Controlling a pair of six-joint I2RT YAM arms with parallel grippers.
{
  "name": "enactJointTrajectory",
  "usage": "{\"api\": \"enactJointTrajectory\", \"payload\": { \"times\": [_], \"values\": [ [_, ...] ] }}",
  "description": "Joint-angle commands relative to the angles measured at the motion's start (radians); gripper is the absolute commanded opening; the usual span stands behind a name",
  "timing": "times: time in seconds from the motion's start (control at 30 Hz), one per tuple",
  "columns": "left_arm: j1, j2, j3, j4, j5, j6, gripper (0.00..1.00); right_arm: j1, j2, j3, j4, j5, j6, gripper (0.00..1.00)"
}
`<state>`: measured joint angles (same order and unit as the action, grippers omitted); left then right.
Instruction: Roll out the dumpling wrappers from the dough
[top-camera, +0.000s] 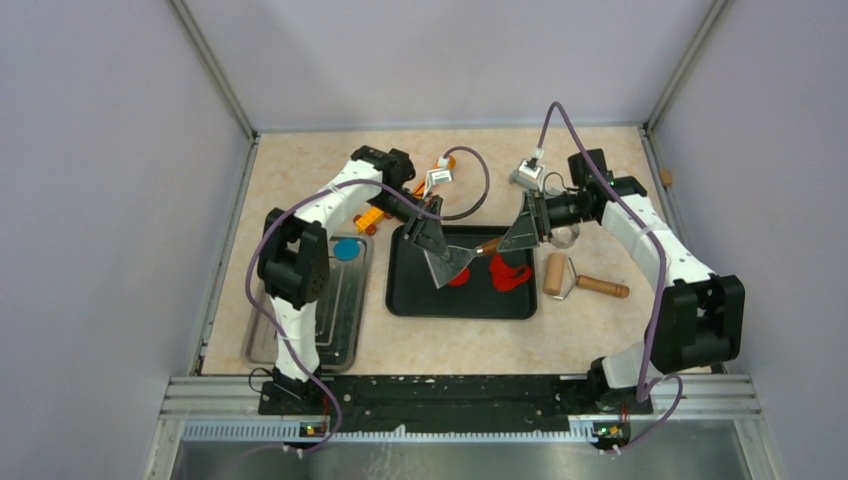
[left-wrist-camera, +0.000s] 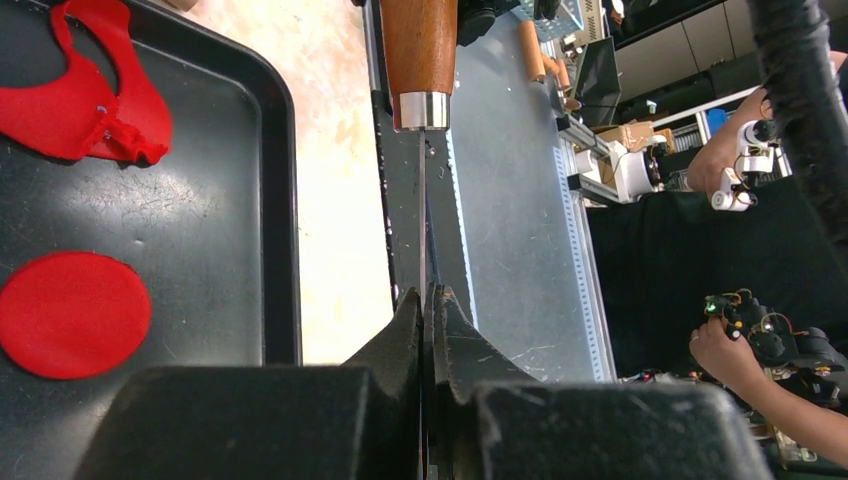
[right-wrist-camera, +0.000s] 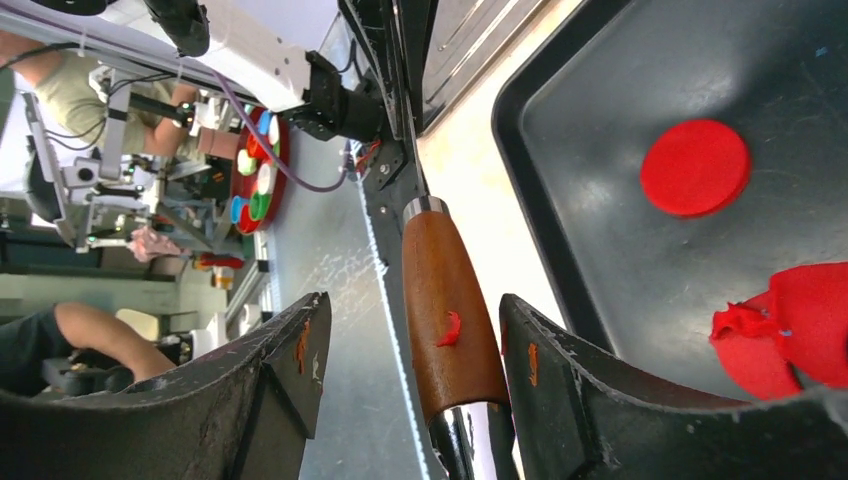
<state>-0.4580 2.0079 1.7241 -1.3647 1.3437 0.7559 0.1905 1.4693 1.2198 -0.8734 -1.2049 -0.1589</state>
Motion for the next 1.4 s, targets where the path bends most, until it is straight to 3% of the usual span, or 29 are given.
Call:
{"api": "enactJointTrajectory", "payload": {
  "times": [0.0,0.23,0.53,0.7,0.73,0.77,0.93,0.97,1.0,1.2,1.37],
  "values": [
    [-0.002,-0.002,0.015,0.012,0.081,-0.012,0.0,0.011,-0.048,-0.021,0.085,-0.053,0.08,0.62],
    [-0.002,0.013,0.004,0.034,0.092,-0.036,0.0,0.015,-0.057,-0.031,0.1,-0.053,0.096,0.57],
    [-0.001,0.015,-0.004,0.049,0.09,-0.059,0.0,0.017,-0.056,-0.043,0.109,-0.057,0.109,0.34],
    [-0.001,0.016,-0.018,0.077,0.067,-0.094,0.02,0.018,-0.057,-0.053,0.154,-0.076,0.15,0.12],
    [-0.002,0.014,-0.024,0.099,0.055,-0.125,0.11,0.018,-0.057,-0.054,0.166,-0.077,0.174,0.02],
    [-0.001,0.011,-0.036,0.147,0.033,-0.194,0.21,0.017,-0.06,-0.056,0.177,-0.079,0.191,0.0],
    [0.004,-0.031,-0.06,0.235,-0.097,-0.297,0.49,-0.017,-0.076,-0.096,0.188,-0.051,0.264,0.0],
    [0.004,-0.049,-0.074,0.279,-0.139,-0.343,0.89,-0.035,-0.08,-0.11,0.188,-0.028,0.29,0.0],
    [0.007,-0.068,-0.091,0.314,-0.187,-0.386,0.98,-0.059,-0.084,-0.124,0.184,-0.001,0.317,0.0],
    [0.021,-0.195,-0.192,0.447,-0.474,-0.56,0.99,-0.118,-0.094,-0.164,0.126,0.153,0.263,0.0],
    [0.021,-0.426,-0.318,0.624,-1.015,-0.733,0.99,-0.128,-0.097,-0.176,0.094,0.296,0.239,0.0]
  ]
}}
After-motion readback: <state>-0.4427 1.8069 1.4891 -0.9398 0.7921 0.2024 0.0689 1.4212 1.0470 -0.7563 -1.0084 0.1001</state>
